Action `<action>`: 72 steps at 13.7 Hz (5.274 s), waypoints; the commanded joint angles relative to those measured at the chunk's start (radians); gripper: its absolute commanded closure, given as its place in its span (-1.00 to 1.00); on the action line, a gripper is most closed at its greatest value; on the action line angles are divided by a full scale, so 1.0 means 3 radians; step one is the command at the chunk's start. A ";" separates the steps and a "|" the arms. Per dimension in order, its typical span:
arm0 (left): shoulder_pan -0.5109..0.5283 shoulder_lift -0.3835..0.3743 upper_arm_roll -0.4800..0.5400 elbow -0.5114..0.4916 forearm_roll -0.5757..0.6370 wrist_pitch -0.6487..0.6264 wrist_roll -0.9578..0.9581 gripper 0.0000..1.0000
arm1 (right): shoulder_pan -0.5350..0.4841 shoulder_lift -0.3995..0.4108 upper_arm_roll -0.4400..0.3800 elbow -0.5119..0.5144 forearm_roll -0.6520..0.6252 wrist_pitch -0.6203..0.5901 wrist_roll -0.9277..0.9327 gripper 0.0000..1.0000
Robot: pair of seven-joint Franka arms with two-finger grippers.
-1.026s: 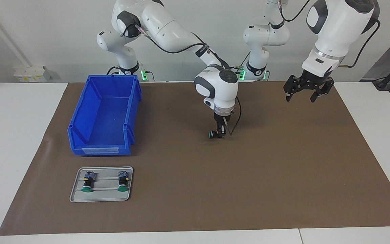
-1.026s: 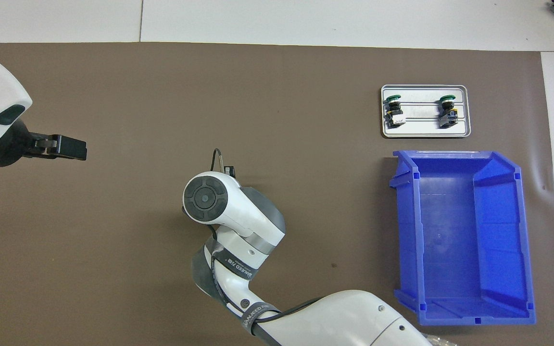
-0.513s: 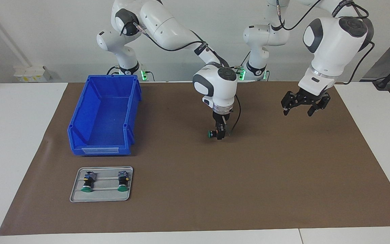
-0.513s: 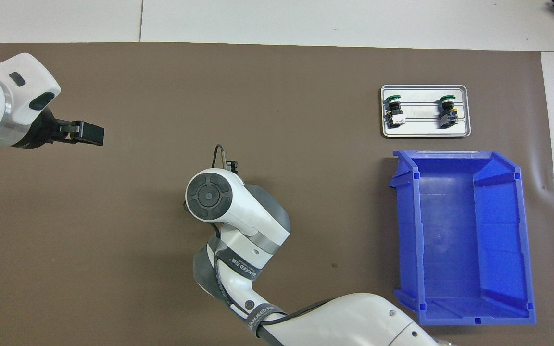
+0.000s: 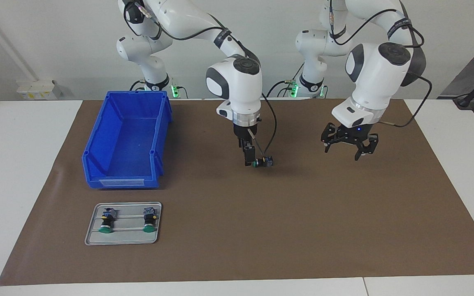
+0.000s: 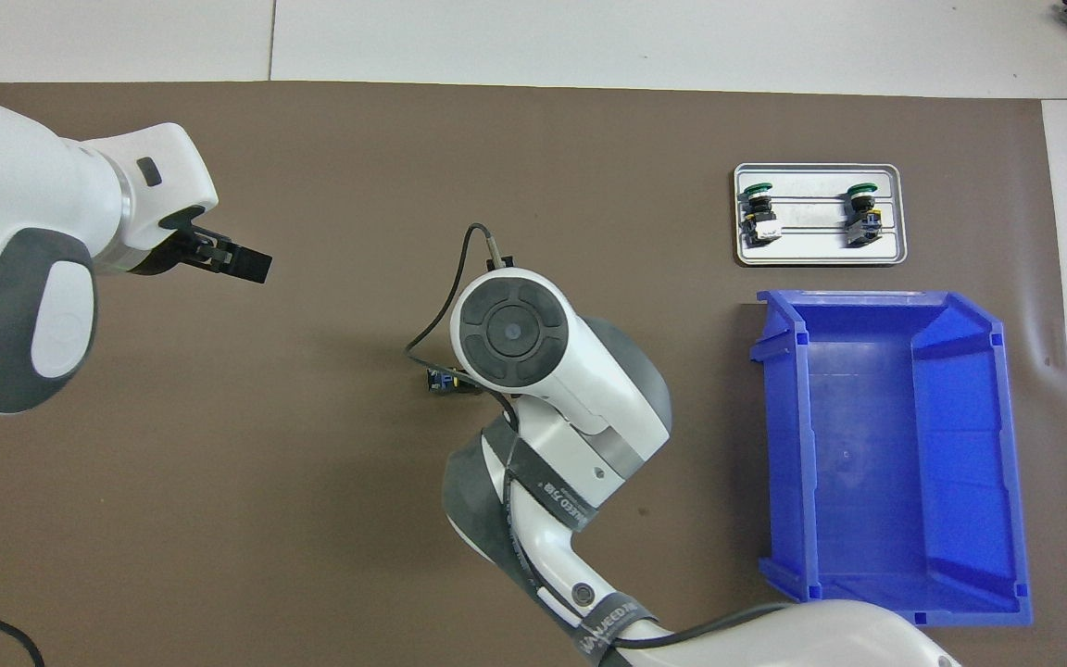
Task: Place and press button with both arms
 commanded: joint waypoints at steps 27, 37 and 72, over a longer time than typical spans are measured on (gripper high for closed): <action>-0.1221 0.0632 0.0032 -0.0722 -0.0223 0.1332 0.1706 -0.80 | -0.1963 -0.0960 -0.0021 0.0466 0.0581 -0.1849 -0.6076 -1.00; -0.1129 0.0734 0.0047 -0.0241 -0.0402 0.0754 0.1573 -0.75 | -0.1892 -0.1201 0.0030 0.0220 0.0361 -0.2024 -0.6067 -1.00; -0.1334 0.0724 0.0042 -0.0763 -0.0412 0.1235 0.1532 0.44 | -0.1830 -0.1236 0.0005 0.0098 0.0438 -0.1783 -0.5744 -1.00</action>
